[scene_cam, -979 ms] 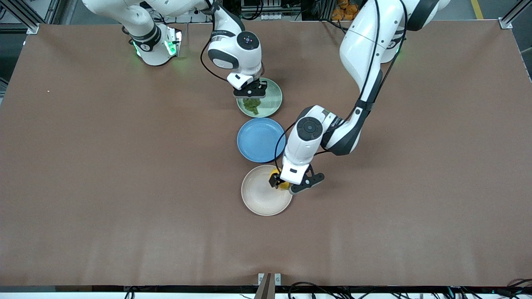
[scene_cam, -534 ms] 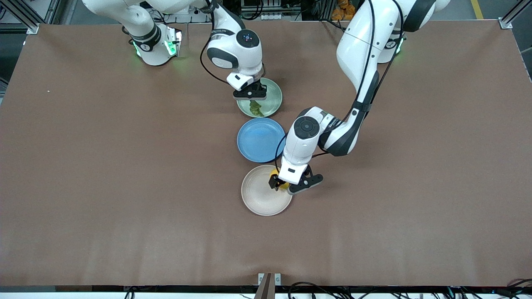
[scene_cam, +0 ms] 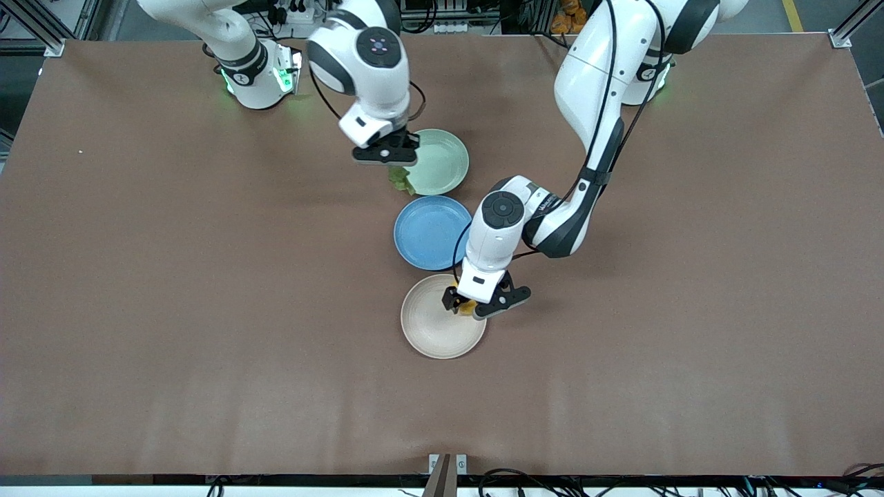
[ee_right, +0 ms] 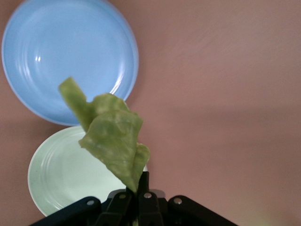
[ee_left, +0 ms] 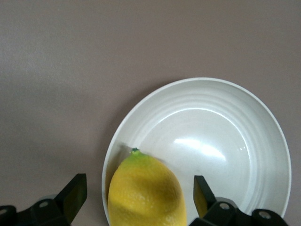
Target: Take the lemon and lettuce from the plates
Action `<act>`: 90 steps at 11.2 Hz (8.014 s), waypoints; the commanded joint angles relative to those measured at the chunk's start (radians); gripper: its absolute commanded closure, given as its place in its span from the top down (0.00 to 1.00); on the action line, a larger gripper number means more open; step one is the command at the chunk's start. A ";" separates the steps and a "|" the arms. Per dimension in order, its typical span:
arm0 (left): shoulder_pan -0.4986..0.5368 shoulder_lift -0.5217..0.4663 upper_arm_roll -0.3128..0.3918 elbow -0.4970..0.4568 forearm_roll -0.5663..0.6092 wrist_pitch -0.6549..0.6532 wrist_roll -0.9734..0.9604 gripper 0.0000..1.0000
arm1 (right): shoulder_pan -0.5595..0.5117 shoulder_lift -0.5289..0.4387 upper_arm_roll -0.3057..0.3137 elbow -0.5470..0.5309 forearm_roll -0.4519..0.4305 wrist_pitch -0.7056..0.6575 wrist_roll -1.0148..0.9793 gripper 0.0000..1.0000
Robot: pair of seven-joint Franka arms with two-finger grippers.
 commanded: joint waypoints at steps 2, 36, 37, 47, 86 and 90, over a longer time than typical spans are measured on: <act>-0.020 0.013 0.009 0.018 0.030 0.011 -0.050 1.00 | -0.203 -0.143 -0.056 0.013 0.092 -0.140 -0.331 0.00; 0.030 -0.102 0.007 0.024 0.001 -0.010 -0.294 0.06 | -0.341 0.263 -0.608 0.215 0.064 0.083 -0.936 1.00; 0.030 -0.103 0.006 0.025 0.000 -0.009 -0.311 0.06 | -0.341 0.263 -0.608 0.214 0.064 0.083 -0.936 1.00; 0.070 -0.103 0.010 0.015 0.014 -0.057 -0.183 0.00 | -0.340 0.260 -0.608 0.218 0.064 0.078 -0.933 1.00; 0.684 -0.780 -0.094 -0.182 0.003 -0.806 1.078 1.00 | -0.323 -0.176 -0.627 0.422 0.073 -0.418 -0.942 1.00; 0.678 -0.827 -0.109 -0.136 -0.002 -0.903 1.083 1.00 | -0.323 -0.176 -0.628 0.421 0.072 -0.418 -0.943 1.00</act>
